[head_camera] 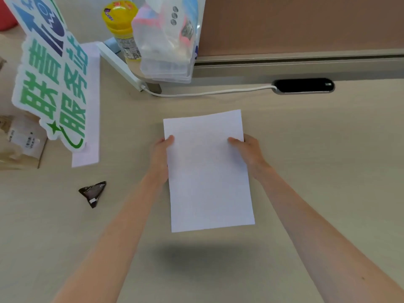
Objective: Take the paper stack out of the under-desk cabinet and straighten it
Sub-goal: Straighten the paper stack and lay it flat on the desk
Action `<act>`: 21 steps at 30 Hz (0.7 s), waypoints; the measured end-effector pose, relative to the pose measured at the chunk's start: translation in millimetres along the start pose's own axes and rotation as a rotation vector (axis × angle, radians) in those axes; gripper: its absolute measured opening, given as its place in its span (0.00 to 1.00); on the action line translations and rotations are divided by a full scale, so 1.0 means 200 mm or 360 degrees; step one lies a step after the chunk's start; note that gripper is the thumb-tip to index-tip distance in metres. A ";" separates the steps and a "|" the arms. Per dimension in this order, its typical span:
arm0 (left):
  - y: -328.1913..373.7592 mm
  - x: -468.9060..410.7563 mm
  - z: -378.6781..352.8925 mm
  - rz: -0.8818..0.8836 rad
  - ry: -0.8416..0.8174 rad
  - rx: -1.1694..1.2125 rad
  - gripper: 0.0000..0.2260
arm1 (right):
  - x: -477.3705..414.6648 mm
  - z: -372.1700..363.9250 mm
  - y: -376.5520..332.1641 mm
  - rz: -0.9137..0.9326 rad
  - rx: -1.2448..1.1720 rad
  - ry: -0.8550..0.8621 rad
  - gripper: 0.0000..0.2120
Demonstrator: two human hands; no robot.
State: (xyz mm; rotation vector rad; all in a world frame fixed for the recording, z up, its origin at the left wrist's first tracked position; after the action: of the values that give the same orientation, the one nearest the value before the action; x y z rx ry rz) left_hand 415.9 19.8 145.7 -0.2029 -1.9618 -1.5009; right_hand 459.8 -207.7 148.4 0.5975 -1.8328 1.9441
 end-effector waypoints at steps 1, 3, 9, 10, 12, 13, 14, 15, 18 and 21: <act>-0.01 -0.03 0.01 -0.0028 0.0073 -0.0065 0.07 | -0.02 -0.01 0.01 0.0027 0.0047 0.0072 0.06; -0.03 -0.08 0.02 -0.0063 0.0203 -0.0188 0.12 | -0.06 -0.03 0.01 0.0101 0.0182 0.0226 0.10; -0.01 -0.20 0.04 -0.0316 0.0337 -0.0688 0.18 | -0.14 -0.05 0.00 0.0319 0.0849 0.0511 0.17; 0.00 -0.21 0.05 -0.0351 0.0372 -0.0773 0.18 | -0.15 -0.05 0.00 0.0331 0.0889 0.0541 0.15; 0.00 -0.23 0.05 -0.0373 0.0461 -0.0930 0.15 | -0.16 -0.06 0.01 0.0331 0.0905 0.0563 0.07; 0.00 -0.22 0.04 -0.0381 0.0508 -0.1020 0.12 | -0.17 -0.06 0.02 0.0321 0.0886 0.0577 0.05; 0.00 -0.22 0.04 -0.0397 0.0555 -0.1115 0.10 | -0.17 -0.05 0.04 0.0309 0.0855 0.0593 0.06; 0.00 -0.22 0.03 -0.0417 0.0576 -0.1196 0.08 | -0.17 -0.05 0.05 0.0303 0.0822 0.0612 0.08; -0.01 -0.23 0.03 -0.0506 0.0580 -0.1301 0.12 | -0.16 -0.05 0.06 0.0337 0.0802 0.0624 0.10; -0.01 -0.19 0.04 -0.0498 0.0538 -0.1169 0.17 | -0.10 -0.05 0.09 0.0412 0.0754 0.0635 0.07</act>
State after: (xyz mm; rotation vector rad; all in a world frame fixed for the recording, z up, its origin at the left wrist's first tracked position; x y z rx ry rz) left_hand 440.3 35.9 121.0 0.0557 -1.1494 -2.2470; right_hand 465.6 -199.6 123.0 0.0817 -1.2587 2.4777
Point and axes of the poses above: each hand's wrist, its own x-axis away from the middle knuckle, its own z-axis out of the back of the hand, y = z × x, the point moved 3 cm from there along -x, towards the middle knuckle, and after that the axes turned 2 degrees about -x, right-handed, at the moved point
